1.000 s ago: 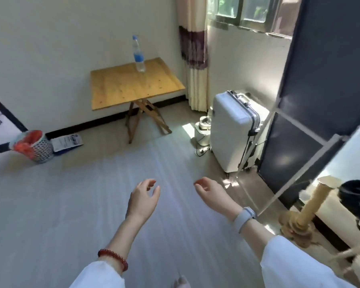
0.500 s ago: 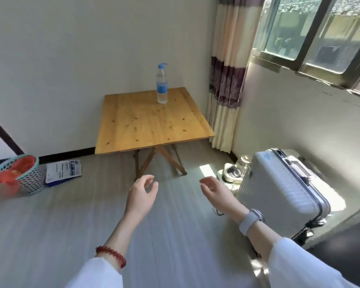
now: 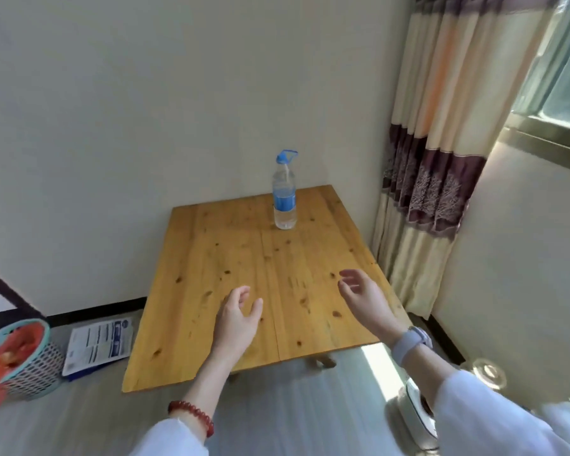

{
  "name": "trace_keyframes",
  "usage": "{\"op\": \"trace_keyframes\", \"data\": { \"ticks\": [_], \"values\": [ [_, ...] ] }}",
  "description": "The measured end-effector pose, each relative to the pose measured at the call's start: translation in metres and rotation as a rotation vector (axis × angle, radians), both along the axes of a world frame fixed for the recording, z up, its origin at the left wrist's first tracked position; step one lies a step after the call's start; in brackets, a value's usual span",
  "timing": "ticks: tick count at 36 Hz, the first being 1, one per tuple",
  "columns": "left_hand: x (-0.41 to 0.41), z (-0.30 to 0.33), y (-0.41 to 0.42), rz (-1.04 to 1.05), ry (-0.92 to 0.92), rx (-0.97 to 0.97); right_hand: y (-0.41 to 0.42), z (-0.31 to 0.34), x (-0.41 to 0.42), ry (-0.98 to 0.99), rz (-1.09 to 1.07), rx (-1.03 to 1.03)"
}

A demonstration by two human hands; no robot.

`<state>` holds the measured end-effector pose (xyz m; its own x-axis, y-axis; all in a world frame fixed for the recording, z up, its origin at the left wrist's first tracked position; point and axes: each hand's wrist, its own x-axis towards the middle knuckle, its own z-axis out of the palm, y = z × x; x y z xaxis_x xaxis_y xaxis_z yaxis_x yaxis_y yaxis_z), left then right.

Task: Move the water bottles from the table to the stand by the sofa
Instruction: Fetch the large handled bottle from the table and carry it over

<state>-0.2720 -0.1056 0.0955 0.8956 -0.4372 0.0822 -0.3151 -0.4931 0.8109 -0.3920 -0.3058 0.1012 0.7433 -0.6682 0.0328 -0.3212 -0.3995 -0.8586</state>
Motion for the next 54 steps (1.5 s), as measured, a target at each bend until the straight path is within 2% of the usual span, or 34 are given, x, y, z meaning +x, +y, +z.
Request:
{"op": "trace_keyframes", "data": {
  "ticks": [6,11,21,24,27,30,32,34,38,43,49,54],
  "values": [
    [0.117,-0.011,-0.073,-0.015,0.082,-0.049,-0.066,-0.022,0.124,0.042,0.076,-0.009],
    [0.233,-0.029,-0.142,-0.108,0.153,-0.087,-0.129,-0.050,0.220,0.050,0.095,0.006],
    [0.387,-0.094,-0.267,-0.245,0.273,-0.040,-0.225,-0.142,0.367,0.194,0.105,0.183],
    [0.417,-0.113,-0.302,-0.312,0.266,-0.010,-0.246,-0.166,0.400,0.174,0.150,0.259],
    [0.441,-0.122,-0.332,-0.382,0.238,-0.072,-0.264,-0.177,0.431,0.145,0.195,0.247],
    [0.452,-0.131,-0.360,-0.485,0.254,-0.157,-0.269,-0.186,0.460,-0.021,0.318,0.320],
    [0.457,-0.135,-0.374,-0.475,0.274,-0.219,-0.270,-0.198,0.474,-0.066,0.291,0.380],
    [0.461,-0.134,-0.379,-0.469,0.253,-0.257,-0.268,-0.202,0.481,-0.121,0.224,0.450],
    [0.461,-0.124,-0.375,-0.492,0.234,-0.214,-0.260,-0.197,0.474,-0.140,0.144,0.401],
    [0.437,-0.123,-0.355,-0.400,0.377,-0.296,-0.235,-0.171,0.436,-0.086,0.214,0.354],
    [0.372,-0.147,-0.310,-0.221,0.635,-0.334,-0.187,-0.168,0.364,0.261,0.077,0.446],
    [0.312,-0.157,-0.272,-0.209,0.721,-0.220,-0.138,-0.164,0.301,0.353,0.038,0.508]
  ]
}}
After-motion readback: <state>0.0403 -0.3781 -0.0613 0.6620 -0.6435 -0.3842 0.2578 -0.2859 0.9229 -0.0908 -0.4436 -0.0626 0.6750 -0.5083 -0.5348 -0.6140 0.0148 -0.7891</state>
